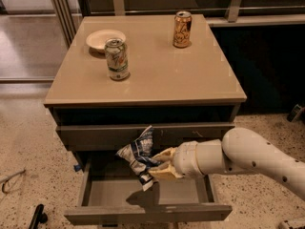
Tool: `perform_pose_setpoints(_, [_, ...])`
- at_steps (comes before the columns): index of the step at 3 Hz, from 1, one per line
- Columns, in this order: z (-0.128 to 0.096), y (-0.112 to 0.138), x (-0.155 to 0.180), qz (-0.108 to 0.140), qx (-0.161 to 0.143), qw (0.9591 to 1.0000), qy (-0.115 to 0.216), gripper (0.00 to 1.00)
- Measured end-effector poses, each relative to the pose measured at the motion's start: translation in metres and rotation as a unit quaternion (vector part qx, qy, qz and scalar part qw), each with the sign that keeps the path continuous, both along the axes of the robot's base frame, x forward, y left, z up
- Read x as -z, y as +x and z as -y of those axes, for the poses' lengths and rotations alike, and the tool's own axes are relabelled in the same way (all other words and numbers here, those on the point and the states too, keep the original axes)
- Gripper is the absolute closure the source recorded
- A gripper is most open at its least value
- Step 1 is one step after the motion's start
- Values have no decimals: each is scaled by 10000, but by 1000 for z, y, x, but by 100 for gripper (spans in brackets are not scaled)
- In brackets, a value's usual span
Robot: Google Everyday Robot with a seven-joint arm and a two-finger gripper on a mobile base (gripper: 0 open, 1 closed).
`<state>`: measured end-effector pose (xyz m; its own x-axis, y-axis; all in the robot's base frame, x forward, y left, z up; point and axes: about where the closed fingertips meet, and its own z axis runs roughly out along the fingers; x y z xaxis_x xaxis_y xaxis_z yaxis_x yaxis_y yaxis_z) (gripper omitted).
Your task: Pick blue chip bag from middle drawer and place on counter
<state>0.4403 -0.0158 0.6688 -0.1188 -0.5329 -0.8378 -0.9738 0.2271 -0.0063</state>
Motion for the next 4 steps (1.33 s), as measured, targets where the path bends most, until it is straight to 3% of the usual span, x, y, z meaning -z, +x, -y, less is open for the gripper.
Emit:
perform_pose_setpoints(1, [0, 4, -36, 144, 11, 9998, 98, 100])
perform_pose_setpoints(2, [1, 13, -96, 349, 16, 9992, 204, 100])
perform_pose_setpoints(3, [7, 36, -144, 427, 81, 9988, 236, 100])
perform_pose_setpoints(4, [10, 48, -163, 579, 155, 9977, 314, 100])
